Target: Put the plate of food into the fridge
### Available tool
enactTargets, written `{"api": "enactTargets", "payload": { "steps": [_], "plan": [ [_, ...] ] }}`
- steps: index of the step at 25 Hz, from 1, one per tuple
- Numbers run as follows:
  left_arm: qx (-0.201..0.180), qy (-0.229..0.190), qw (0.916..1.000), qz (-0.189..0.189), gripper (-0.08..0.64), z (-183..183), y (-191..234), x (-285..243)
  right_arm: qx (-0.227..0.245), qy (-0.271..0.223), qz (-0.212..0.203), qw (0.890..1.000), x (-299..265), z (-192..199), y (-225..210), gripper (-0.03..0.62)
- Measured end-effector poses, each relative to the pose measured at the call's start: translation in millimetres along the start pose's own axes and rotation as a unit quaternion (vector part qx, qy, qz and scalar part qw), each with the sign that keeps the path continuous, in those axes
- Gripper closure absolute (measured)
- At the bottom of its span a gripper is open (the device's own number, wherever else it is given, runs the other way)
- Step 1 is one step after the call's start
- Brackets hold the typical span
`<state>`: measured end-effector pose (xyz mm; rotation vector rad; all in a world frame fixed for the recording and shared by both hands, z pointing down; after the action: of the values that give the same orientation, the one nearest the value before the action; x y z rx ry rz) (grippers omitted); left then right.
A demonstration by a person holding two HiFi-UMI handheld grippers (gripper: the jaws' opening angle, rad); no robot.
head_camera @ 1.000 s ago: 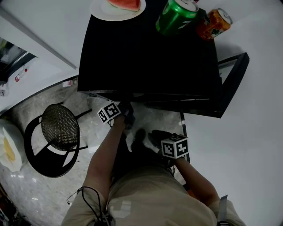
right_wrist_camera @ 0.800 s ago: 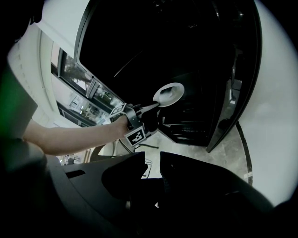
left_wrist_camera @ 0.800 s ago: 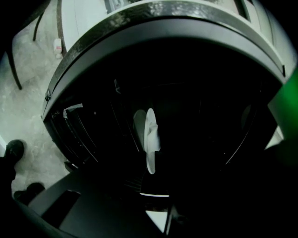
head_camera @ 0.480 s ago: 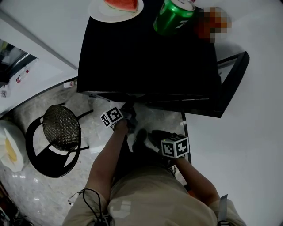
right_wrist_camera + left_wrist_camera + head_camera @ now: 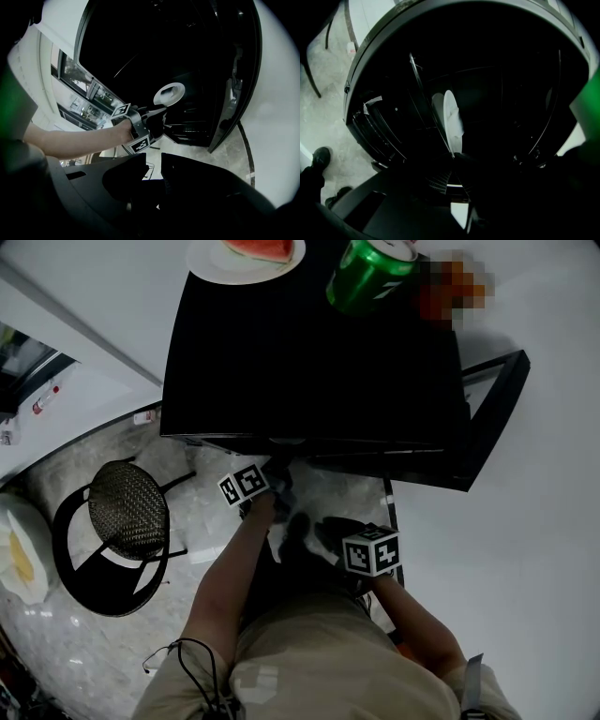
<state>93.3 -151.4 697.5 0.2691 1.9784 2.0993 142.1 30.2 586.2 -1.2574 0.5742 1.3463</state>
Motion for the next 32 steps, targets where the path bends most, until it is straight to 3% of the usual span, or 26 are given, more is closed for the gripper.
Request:
{"api": "enactTargets", "payload": {
  "steps": [26,32],
  "plan": [
    [-0.033,-0.059,0.9977,0.004,0.541,-17.4,1.6,-9.5,0.027,0.007,0.002,1.000,9.4,10.7,-10.1,0.483],
    [-0.022,-0.062,0.9977,0.017,0.537,-18.6,-2.5,-12.2,0.030,0.007,0.001,1.000,14.7,18.9,-14.8,0.483]
  ]
}}
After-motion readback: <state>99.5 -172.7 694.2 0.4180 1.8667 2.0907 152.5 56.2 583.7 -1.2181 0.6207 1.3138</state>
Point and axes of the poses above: the fingertips, and each gripper's own axes: x backward along the fingers, y to its left, z out of its underside, the point moved 5 cm from there along x, backward along the fingers, and after that the axes turned 13 degrees about z, right-handed, at the moved point
